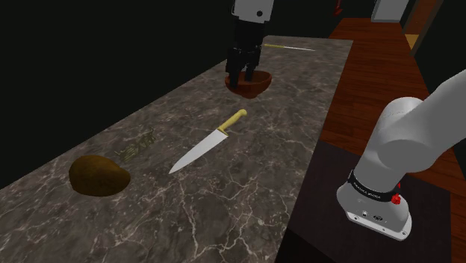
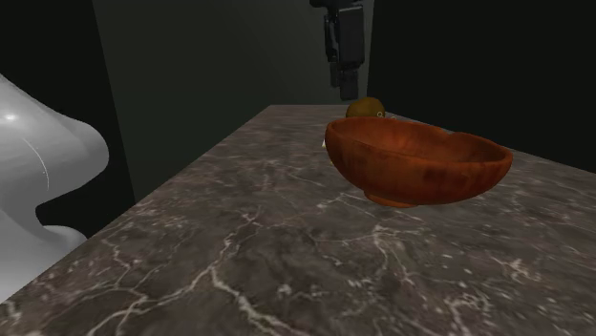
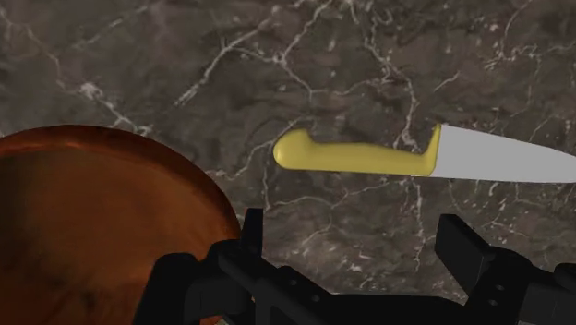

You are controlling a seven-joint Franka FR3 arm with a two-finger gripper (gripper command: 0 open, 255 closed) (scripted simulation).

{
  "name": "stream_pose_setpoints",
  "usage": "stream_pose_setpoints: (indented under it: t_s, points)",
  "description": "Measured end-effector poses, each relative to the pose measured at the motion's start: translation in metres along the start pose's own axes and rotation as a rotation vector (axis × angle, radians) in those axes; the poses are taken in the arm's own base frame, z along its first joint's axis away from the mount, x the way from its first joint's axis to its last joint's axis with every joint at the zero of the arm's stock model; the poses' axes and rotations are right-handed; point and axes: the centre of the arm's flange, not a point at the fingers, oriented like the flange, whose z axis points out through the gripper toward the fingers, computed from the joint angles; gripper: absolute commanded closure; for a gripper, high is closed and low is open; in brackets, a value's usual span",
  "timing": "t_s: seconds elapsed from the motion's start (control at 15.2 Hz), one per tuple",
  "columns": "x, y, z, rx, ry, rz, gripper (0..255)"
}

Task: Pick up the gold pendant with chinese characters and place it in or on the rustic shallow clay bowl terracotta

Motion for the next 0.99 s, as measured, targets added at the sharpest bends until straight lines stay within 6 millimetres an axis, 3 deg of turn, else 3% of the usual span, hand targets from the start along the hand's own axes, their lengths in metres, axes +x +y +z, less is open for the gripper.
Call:
stream_pose_setpoints:
  t_s: [0.99]
  points:
    - [0.114, -0.139, 0.055, 0.078, -0.009, -0.050, 0]
